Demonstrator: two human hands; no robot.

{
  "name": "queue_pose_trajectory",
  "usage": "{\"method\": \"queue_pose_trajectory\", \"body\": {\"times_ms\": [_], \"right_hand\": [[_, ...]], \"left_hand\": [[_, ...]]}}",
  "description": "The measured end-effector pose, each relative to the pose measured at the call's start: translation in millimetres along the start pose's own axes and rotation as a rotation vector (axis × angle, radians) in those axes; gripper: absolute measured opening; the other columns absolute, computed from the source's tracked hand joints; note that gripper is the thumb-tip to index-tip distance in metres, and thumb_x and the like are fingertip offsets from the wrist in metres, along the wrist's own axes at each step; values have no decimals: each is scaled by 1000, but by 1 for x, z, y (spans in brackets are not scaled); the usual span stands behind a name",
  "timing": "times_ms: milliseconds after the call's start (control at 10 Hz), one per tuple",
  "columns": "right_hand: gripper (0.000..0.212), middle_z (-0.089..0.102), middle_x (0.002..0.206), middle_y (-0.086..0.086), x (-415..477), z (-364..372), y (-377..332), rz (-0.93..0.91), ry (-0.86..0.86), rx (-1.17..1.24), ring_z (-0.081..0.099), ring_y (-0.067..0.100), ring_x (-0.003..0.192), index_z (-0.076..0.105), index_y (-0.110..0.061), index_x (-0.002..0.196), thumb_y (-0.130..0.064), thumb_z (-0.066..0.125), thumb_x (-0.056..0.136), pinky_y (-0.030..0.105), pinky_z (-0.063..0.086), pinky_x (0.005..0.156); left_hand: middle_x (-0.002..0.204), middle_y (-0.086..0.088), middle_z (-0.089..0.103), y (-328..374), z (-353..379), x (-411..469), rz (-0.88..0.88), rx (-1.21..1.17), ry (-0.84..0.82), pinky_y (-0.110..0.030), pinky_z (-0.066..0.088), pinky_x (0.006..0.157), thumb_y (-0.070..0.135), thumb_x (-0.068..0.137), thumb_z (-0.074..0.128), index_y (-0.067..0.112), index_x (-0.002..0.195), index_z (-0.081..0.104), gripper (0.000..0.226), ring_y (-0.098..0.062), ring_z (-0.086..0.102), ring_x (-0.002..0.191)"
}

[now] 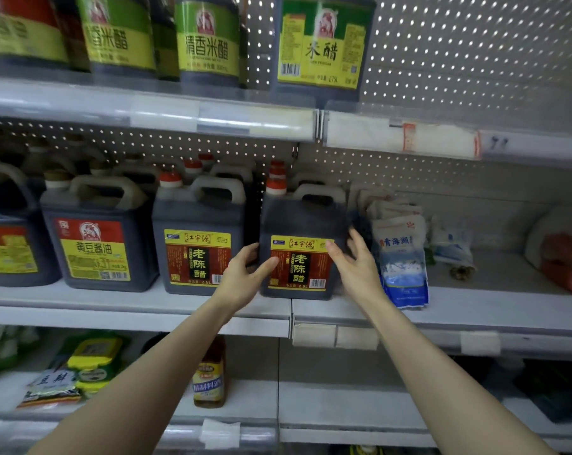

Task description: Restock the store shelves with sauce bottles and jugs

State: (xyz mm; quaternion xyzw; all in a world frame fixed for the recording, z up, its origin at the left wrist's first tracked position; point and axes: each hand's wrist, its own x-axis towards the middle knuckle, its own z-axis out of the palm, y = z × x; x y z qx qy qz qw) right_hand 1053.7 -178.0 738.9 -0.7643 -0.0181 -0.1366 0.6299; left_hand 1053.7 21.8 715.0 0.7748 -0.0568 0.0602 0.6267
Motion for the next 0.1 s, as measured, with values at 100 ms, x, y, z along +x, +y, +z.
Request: {"method": "queue_pose_trajectory", "body": {"times_ms": [100], "right_hand": [[72, 28, 157, 5, -10, -3, -33, -42, 29, -67, 33, 23, 141, 24, -22, 151, -36, 61, 91, 37, 34, 109]], "left_hand": [[142, -4, 48, 29, -18, -12, 47, 35, 10, -28, 45, 93, 36, 90, 62, 18, 145, 36, 64, -16, 48, 124]]}}
